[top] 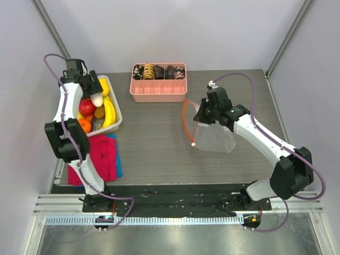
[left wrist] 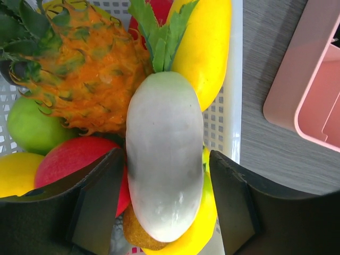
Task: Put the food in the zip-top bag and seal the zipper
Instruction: Pick up the fake vegetable from the bin.
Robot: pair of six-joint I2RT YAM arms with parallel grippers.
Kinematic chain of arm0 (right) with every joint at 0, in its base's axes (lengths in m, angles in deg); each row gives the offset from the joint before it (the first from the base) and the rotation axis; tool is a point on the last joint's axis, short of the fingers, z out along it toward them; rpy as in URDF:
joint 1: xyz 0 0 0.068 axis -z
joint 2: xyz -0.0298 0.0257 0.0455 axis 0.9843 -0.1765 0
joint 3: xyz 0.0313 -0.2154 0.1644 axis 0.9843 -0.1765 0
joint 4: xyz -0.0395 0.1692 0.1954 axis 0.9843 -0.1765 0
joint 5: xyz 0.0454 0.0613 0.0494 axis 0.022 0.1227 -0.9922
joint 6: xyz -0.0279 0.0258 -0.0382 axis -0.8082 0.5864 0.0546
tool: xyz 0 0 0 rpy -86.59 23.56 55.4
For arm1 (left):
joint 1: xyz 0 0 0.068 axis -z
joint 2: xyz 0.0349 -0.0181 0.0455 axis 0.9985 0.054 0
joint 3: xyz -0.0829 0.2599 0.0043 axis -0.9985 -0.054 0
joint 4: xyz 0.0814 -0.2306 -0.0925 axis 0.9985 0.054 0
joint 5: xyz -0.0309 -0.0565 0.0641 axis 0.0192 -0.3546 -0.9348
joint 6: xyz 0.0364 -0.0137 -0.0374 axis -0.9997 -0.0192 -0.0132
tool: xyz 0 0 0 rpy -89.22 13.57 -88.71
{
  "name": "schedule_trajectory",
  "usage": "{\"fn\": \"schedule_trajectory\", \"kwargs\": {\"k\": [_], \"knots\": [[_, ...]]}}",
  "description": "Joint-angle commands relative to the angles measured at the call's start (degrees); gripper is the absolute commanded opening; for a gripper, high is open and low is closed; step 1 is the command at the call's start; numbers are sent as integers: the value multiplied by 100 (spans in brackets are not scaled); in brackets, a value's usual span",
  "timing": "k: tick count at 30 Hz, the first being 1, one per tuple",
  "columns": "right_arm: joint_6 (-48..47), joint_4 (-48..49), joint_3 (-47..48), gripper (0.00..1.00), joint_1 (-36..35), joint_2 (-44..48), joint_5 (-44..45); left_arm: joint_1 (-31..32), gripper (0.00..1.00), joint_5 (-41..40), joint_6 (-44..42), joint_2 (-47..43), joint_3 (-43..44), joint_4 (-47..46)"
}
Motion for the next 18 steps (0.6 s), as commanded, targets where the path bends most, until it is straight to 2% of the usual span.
{"fn": "schedule_trajectory", "kwargs": {"k": [1,10,12,13,15,16,18], "knots": [[41,237,223,1,15,4,90,19,66,-178,-56,131,406,-63],[58,140,346,1,50,22,-77,19,52,-108,-91,325,819,323],[84,131,373,1,67,39,-130,19,44,-81,-100,272,881,359],[93,122,382,1,102,57,-226,19,35,-73,-100,237,951,402],[155,113,408,1,138,74,-375,11,28,32,-100,19,995,377],[190,122,425,1,164,92,-559,11,21,233,-74,-105,952,237],[260,131,513,1,173,118,-674,19,15,471,5,-586,838,-35]]}}
